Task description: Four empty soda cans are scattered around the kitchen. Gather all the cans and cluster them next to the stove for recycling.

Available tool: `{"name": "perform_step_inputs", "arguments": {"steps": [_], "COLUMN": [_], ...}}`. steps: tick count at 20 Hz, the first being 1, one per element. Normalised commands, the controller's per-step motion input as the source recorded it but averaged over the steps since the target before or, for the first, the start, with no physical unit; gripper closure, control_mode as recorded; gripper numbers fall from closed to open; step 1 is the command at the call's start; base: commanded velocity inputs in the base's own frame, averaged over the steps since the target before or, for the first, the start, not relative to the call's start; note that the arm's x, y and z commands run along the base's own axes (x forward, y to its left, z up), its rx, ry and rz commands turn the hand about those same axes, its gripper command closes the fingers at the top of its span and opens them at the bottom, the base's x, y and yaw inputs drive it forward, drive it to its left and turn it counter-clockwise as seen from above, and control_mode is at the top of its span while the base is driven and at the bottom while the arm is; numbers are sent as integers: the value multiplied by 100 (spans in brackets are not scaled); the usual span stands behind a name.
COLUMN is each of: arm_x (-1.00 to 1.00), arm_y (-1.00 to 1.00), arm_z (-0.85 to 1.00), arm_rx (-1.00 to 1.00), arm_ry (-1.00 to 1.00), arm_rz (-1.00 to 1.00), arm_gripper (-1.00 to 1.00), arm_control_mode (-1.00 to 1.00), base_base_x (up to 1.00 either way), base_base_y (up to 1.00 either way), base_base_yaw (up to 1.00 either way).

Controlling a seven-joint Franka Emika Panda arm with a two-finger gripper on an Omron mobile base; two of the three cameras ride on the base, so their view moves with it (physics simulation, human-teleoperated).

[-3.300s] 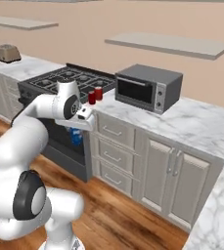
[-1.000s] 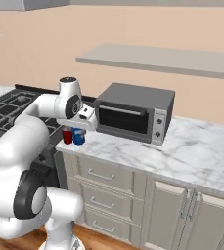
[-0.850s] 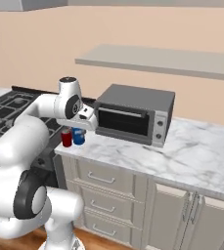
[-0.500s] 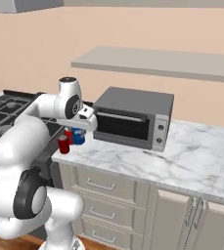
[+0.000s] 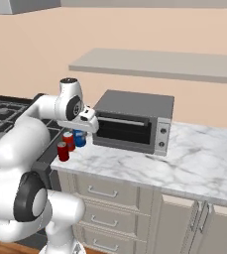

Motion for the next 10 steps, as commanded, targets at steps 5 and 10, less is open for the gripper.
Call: {"name": "perform_step_inputs", "arguments": {"steps": [5, 10], "arm_x": [0, 0], "arm_y": [0, 7], "arm_z": [0, -6], "arm_rx": [0, 0], "arm_ry": [0, 0], "arm_rz": [0, 0], "arm_gripper": [100, 100], "arm_control_mode": [100, -100], "base_base_x": [10, 1], "base_base_y": [23, 25], "base_base_yaw": [-12, -4]}}
